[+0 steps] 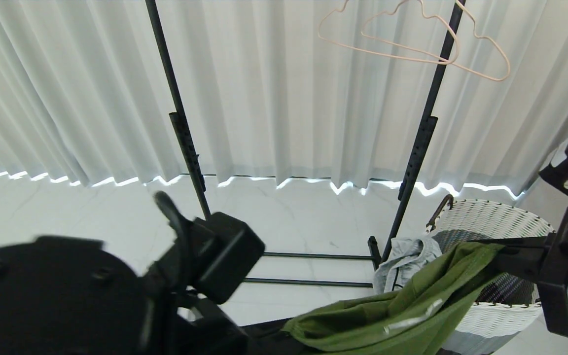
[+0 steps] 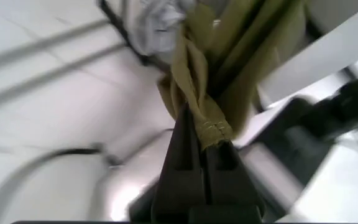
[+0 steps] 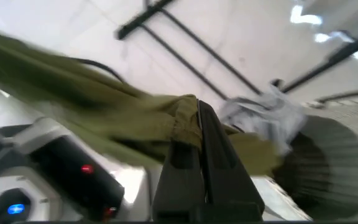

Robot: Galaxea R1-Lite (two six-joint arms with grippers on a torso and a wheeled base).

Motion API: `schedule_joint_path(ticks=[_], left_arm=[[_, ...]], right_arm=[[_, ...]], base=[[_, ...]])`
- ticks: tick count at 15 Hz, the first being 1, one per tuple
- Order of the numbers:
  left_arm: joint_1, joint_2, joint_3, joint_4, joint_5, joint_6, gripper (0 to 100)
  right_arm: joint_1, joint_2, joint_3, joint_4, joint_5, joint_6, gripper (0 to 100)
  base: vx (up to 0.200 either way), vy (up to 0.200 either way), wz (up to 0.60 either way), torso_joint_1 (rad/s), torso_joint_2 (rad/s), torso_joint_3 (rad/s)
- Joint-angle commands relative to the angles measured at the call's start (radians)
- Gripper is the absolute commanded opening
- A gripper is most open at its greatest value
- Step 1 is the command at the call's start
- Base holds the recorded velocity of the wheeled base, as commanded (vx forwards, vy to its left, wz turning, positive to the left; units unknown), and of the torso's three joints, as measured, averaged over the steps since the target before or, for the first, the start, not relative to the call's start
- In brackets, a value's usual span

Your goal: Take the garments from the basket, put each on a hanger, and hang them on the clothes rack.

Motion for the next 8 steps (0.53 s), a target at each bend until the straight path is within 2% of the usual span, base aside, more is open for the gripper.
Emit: schedule_joint_path(ticks=[1,2,3,5,8], left_arm=[[0.001,-0.172,-0.058,0.109,0.108,0.144,0],[0.001,-0.16,-0.058,0.112,0.197,0.202,0],[-0.001,-0.138,-0.077,0.112,0.261,0.228,0],[-0.001,-0.101,-0.169,0.112,0.376,0.234,0],[0.001,-0.066,-0.322,0.121,0.418,0.241,0]], right_arm=[[-0.001,-0.048,0.037,0.0,-0.043,-0.009,0],[-0.001,-0.066,0.048,-0.005,-0.06,-0.01,0],[-0.001,-0.08,0.049,-0.019,-0.064,-0.01,0],[-0.001,-0.103,0.046,-0.091,-0.075,-0.029,0],[-0.011,-0.109,0.032,-0.206,-0.127,-0.085,0]], base=[[0.0,0.0,0.0,0.0,0.0,0.0],[0.0,0.0,0.0,0.0,0.0,0.0],[0.0,0.0,0.0,0.0,0.0,0.0],[0.0,0.0,0.0,0.0,0.0,0.0],[0.0,0.0,0.0,0.0,0.0,0.0]])
